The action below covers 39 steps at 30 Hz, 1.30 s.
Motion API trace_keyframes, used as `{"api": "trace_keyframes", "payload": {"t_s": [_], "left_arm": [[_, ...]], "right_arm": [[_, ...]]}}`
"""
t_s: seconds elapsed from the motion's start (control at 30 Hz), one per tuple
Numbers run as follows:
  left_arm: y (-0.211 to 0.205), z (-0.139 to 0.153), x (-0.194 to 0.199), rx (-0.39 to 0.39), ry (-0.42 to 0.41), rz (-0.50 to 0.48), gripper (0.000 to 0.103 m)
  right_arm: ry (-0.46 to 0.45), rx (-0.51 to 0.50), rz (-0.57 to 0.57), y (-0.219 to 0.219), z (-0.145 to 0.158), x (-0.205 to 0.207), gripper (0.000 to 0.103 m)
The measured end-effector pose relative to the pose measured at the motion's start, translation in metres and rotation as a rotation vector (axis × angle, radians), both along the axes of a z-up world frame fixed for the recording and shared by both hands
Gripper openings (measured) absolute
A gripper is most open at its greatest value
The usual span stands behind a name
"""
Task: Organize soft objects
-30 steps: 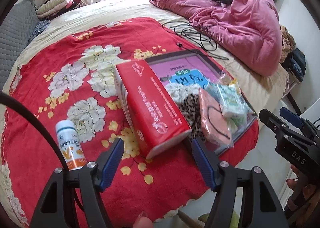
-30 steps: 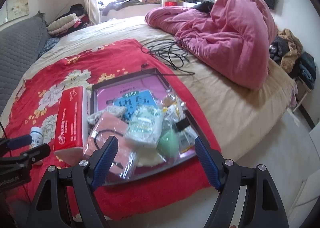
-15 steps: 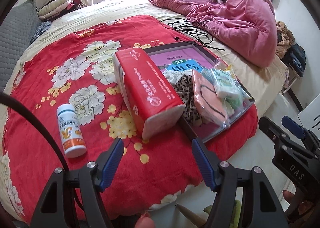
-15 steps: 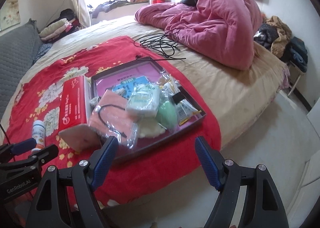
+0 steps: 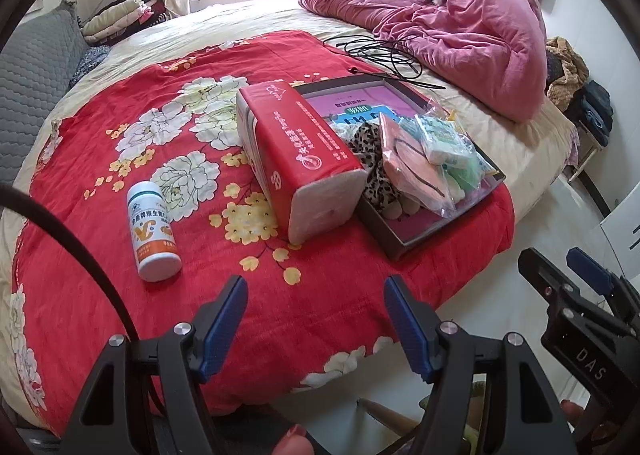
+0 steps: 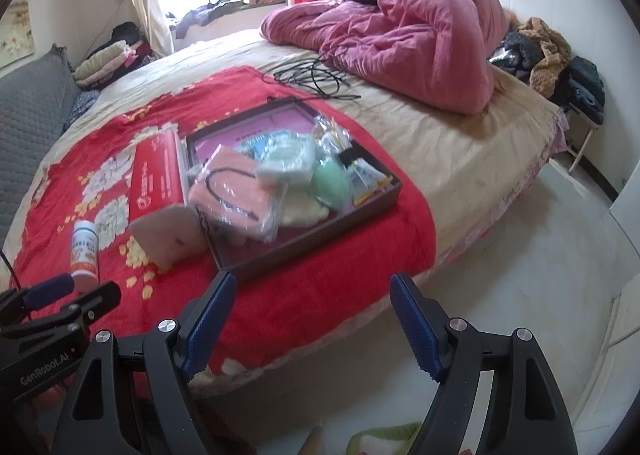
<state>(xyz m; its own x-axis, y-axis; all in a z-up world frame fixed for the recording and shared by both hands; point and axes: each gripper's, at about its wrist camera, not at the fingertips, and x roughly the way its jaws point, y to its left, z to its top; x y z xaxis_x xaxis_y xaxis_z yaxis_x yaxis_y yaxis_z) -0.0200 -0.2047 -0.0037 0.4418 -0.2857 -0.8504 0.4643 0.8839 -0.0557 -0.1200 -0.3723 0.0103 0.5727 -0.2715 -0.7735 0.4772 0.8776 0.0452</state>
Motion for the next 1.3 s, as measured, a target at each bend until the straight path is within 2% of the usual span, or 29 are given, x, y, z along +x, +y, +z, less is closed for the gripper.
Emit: {"api": "trace_keyframes", "payload": {"t_s": [0.3,1.3], "left_arm": [[0.009,0.003,-0.011,-0.004,-0.013,0.012,0.070],[0.010,0.011,-0.018,0.024,-0.038,0.020,0.070]], "right_arm": [[-0.005,-0.011,0.022,0.011,0.000,-0.013,0.080],[-0.002,-0.005,0.032,0.020,0.002,-0.015,0.080]]}}
